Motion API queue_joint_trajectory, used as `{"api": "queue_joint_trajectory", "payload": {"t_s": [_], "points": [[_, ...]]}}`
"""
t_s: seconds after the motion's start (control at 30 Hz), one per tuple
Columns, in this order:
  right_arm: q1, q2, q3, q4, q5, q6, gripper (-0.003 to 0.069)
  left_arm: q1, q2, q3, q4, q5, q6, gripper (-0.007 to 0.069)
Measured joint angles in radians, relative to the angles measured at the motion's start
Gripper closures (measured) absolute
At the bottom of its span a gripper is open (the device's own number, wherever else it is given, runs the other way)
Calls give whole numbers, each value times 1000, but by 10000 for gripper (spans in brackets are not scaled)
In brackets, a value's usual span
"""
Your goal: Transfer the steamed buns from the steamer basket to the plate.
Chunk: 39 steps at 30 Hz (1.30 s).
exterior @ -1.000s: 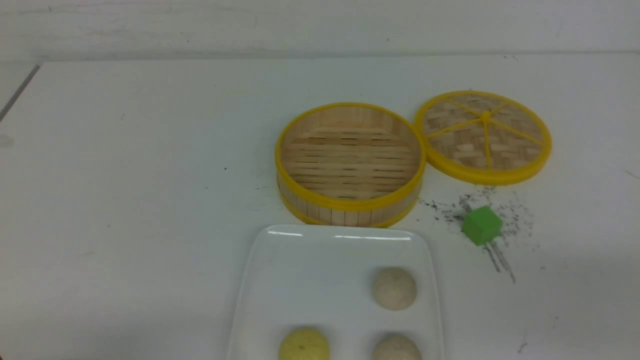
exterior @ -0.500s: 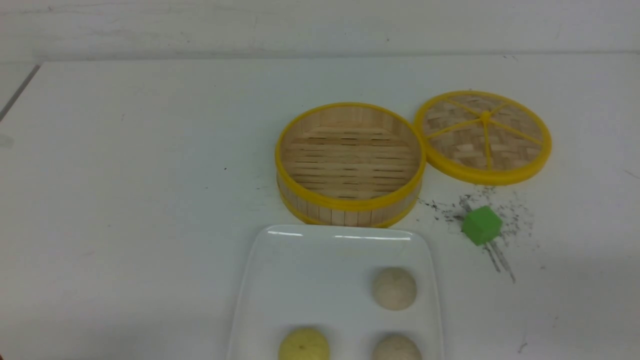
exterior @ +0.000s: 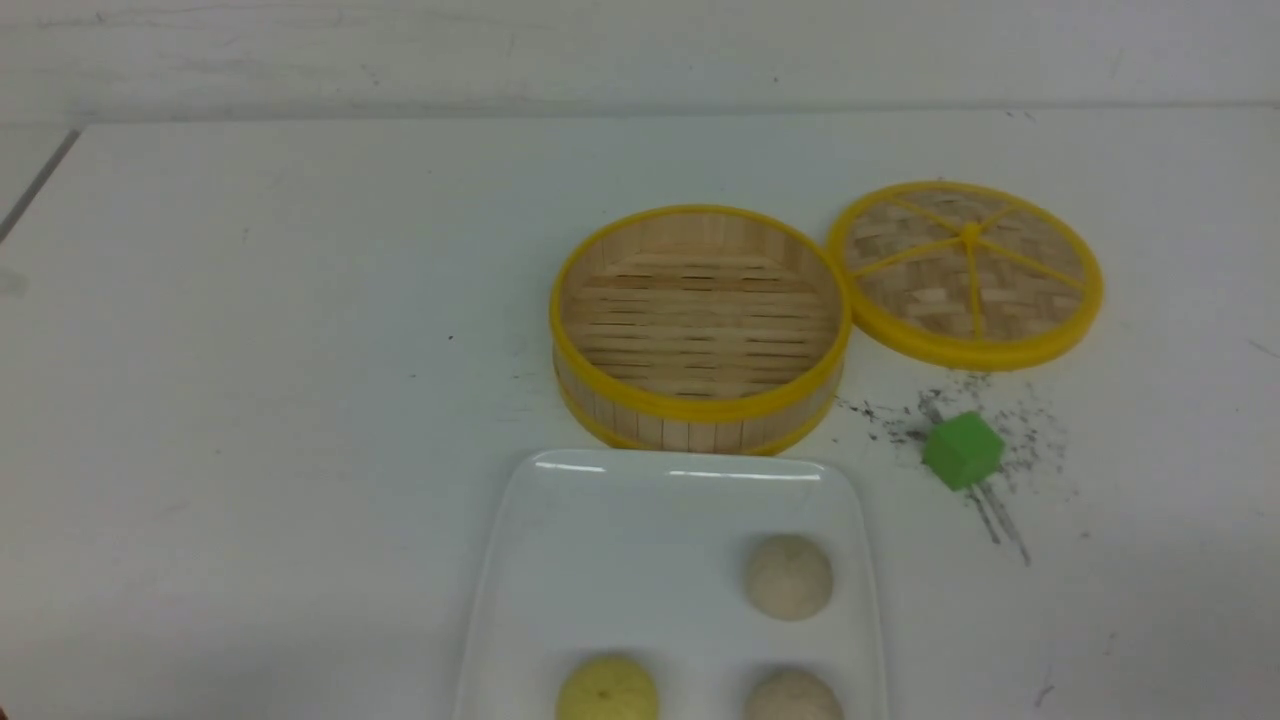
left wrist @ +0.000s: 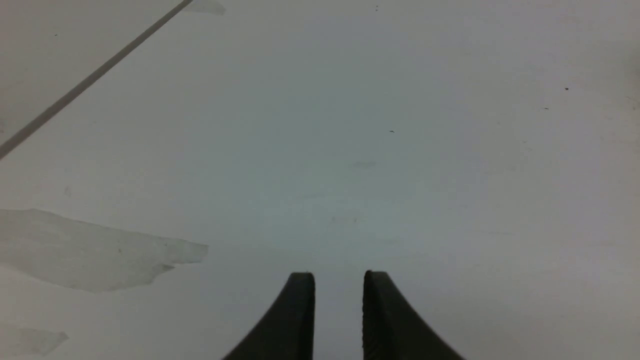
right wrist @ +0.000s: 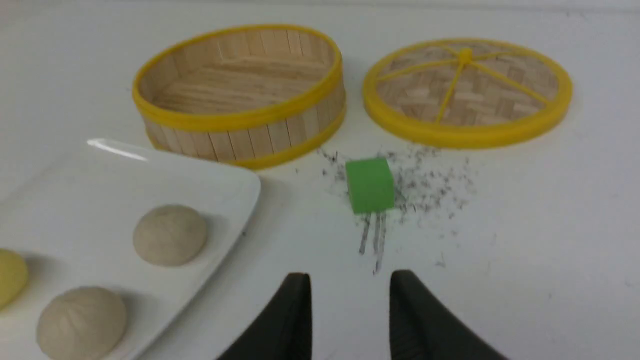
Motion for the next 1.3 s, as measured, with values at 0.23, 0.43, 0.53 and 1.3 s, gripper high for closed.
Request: {"api": "queue_joint_trajectory", "payload": {"t_s": [0.23,0.43,0.53,1.3], "points": [[0,0,67,-10,18,0,417,0,0,0,10,2,0,445],[-41,-1,131,-24,5,1,417,0,0,0,16,3,0,444],[-68,-24,153,-26,-4,1,417,0,0,0,19,4,0,443],[-493,-154,184,-32,-2,2,417,0,-1,0,22,6,0,424]]}}
